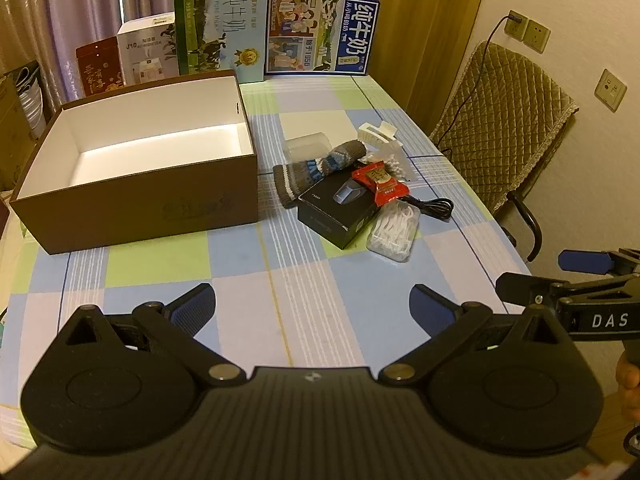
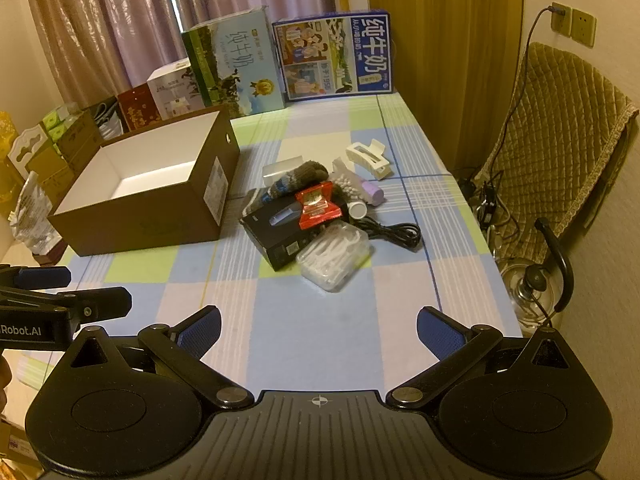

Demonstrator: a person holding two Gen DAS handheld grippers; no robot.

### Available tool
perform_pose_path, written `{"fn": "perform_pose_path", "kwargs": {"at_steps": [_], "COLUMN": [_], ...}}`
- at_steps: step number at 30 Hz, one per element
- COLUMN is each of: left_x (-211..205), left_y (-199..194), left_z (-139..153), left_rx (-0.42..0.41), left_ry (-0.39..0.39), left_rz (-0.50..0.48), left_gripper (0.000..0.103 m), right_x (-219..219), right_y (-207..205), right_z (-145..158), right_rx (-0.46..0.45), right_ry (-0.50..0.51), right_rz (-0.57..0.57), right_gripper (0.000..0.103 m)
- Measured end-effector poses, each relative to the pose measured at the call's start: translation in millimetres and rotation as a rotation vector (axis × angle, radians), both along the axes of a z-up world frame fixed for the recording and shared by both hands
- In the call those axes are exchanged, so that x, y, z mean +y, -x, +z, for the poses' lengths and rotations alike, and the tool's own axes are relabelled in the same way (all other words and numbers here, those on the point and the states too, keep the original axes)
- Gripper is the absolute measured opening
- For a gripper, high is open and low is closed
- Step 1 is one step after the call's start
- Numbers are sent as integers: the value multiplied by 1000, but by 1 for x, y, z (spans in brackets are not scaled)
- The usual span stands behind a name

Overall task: Organize objects
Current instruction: 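Move both tools toward the cluster of items beside the box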

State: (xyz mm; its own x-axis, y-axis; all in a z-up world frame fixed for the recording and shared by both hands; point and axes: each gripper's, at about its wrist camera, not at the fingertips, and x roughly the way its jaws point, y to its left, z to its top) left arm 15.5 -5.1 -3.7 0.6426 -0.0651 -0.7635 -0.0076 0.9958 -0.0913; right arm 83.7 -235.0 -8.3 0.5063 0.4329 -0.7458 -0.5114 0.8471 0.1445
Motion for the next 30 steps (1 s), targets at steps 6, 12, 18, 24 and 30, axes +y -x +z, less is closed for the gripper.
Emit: {"fn": "perform_pose_path", "kwargs": {"at_steps": [6,12,18,24,30], "left_x": [-1,-4,-6,-10,-16], "left_y": [-2,-7,-12,-17,-29], "left_z": [0,1,2,2,-1], "left_rx": [0,2,4,6,13], "left_ry": [1,-1,-2,-2,2], "left_rz": [0,-1,0,1,2], "left_gripper": [102,102,102,102,102], "right_x": [-1,-1,-3,-6,-9], "right_y": [-1,-6,-11,-20,-29], "right_z": [0,0,0,-1,-3], "right_rx": [0,3,4,8,10], "right_ry": [0,1,0,0,3], "right_rz": [2,3,6,10,12], "right_gripper": [101,101,101,101,101]}}
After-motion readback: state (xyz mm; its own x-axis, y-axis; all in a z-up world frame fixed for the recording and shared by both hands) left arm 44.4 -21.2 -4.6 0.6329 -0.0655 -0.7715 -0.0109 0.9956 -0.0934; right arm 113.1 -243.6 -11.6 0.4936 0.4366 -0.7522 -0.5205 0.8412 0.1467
